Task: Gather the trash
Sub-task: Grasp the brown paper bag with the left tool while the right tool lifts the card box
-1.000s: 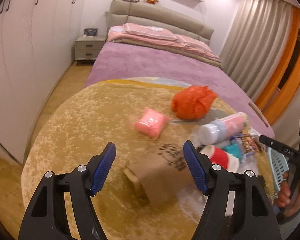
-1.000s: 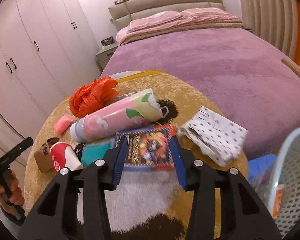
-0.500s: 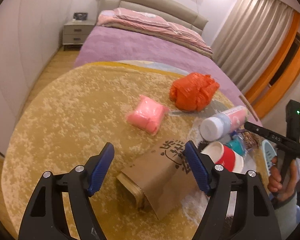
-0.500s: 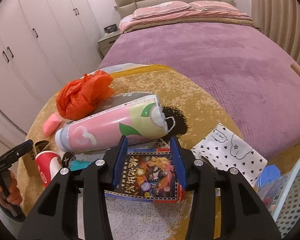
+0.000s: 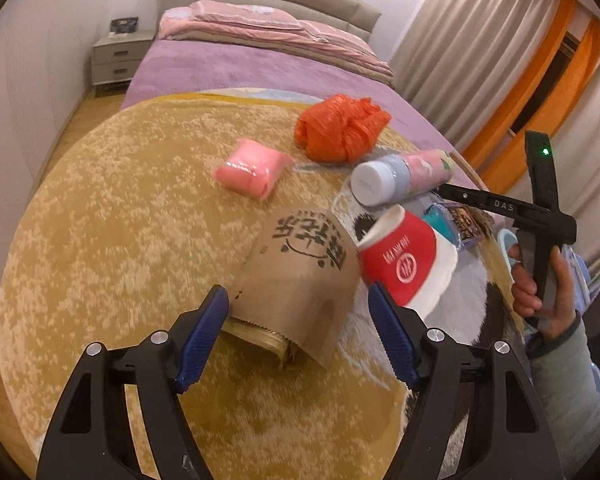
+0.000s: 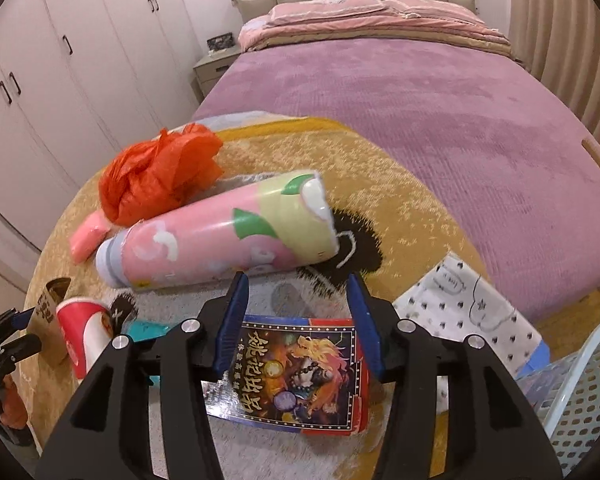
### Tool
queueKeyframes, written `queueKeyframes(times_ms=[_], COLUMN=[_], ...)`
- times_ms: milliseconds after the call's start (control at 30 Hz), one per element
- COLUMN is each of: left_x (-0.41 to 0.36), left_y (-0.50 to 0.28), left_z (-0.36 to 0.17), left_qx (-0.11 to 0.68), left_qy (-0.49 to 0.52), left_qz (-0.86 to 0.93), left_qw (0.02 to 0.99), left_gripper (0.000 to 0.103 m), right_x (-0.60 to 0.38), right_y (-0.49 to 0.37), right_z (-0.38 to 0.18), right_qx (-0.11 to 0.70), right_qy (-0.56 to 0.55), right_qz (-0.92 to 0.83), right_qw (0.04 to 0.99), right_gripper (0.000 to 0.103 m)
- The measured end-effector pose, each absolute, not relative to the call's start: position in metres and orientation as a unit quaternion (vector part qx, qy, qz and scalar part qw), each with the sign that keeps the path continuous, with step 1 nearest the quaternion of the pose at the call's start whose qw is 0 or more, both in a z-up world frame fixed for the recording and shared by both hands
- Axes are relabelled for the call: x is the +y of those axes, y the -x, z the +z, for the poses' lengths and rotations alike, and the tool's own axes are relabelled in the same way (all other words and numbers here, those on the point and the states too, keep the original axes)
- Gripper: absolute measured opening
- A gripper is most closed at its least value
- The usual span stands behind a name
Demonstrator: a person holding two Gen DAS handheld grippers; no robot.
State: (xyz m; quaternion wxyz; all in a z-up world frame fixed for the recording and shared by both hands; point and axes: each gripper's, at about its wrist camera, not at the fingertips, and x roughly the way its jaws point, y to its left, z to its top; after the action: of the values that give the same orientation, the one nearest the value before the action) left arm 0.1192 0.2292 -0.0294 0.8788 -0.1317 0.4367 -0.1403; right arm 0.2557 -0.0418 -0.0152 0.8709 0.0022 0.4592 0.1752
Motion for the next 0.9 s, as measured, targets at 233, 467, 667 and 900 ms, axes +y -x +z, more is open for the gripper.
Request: queueKeyframes(times_ms=[233, 467, 667, 900], left_x=[0.226, 0.221, 0.213, 0.202], left_y=[-0.111, -0.116, -0.123, -0.124], left_z=[-0.027, -0.033, -0.043, -0.043], left_qx=[0.434, 0.437, 0.443, 0.441], left_qy=[0.126, 0.119, 0.109, 0.088], left_qz=[-0.147, -0.123, -0.101, -0.077], left_qw=[0.880, 0.883, 0.884, 0.890], left_gripper=[0.072, 0.079, 0.079, 0.052], right_x=[-0.043, -0.047, -0.032, -0.021], right_y=[-0.221, -0.171, -0.133, -0.121], right_z=[-0.017, -0.022, -0.032, -0.036], right_qx=[0.472, 0.475, 0.476, 0.457], right_qy=[0.007, 0.009, 0.032, 0.033], right_qz=[0.184, 0.221, 0.272, 0.236], right_qw=[0.862, 0.852, 0.836, 0.857], right_gripper=[0.048, 0.064, 0.071, 0.083])
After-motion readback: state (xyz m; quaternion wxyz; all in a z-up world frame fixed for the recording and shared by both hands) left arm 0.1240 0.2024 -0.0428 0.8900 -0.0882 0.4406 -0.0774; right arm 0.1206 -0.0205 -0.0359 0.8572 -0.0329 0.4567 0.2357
